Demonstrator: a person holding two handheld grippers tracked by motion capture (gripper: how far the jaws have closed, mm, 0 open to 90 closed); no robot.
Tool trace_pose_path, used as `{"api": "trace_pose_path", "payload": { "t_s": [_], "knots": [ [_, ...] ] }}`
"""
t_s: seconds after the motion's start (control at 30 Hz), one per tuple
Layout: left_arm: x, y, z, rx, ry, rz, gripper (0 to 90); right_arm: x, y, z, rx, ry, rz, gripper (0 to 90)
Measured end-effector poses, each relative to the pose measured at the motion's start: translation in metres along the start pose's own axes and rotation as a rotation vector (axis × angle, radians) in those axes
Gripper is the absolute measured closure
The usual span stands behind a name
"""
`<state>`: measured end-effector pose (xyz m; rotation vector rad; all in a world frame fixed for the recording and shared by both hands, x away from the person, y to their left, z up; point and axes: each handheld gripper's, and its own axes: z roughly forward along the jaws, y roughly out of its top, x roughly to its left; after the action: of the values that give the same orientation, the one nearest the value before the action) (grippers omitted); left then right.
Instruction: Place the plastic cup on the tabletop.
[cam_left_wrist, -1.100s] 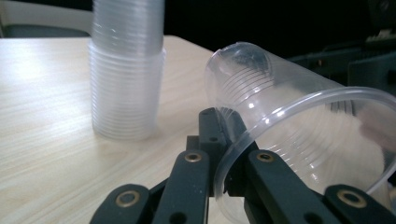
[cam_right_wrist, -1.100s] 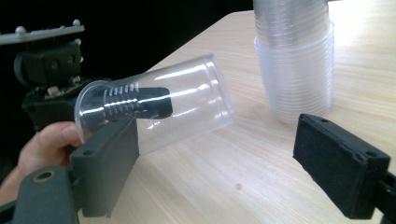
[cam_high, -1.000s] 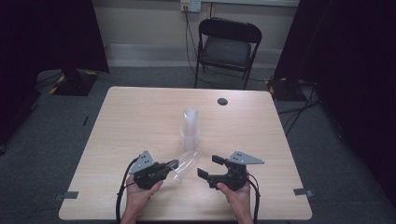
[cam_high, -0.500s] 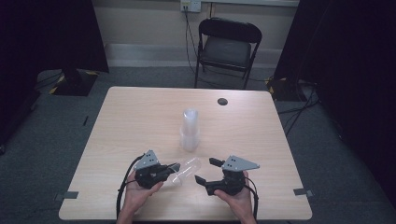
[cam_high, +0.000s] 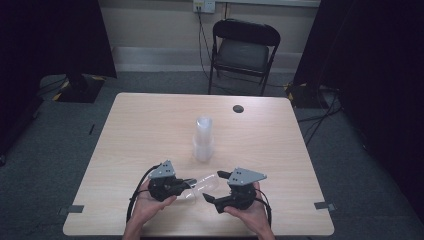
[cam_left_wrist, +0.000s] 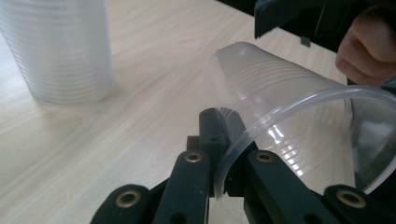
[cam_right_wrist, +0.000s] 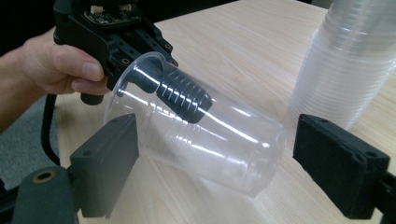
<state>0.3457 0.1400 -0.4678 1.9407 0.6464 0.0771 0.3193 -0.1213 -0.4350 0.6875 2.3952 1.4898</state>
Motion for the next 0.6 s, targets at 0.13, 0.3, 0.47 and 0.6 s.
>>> {"api": "trace_pose_path", "payload": {
  "t_s": [0.13,0.3,0.47,0.6],
  "knots": [
    [0.002,0.000,0.002,0.011,-0.025,-0.016,89.1,0.003,0.002,0.005,0.027,0.013,-0.052,13.8],
    [0.003,0.005,0.004,0.024,-0.033,-0.036,88.9,0.008,0.002,0.011,0.058,-0.013,-0.124,13.4],
    [0.005,0.014,0.004,0.043,-0.028,-0.046,88.7,0.011,0.003,0.013,0.070,-0.031,-0.195,12.5],
    [0.005,0.015,0.004,0.047,-0.024,-0.070,89.1,0.013,0.003,0.015,0.094,-0.042,-0.225,12.4]
  ]
}}
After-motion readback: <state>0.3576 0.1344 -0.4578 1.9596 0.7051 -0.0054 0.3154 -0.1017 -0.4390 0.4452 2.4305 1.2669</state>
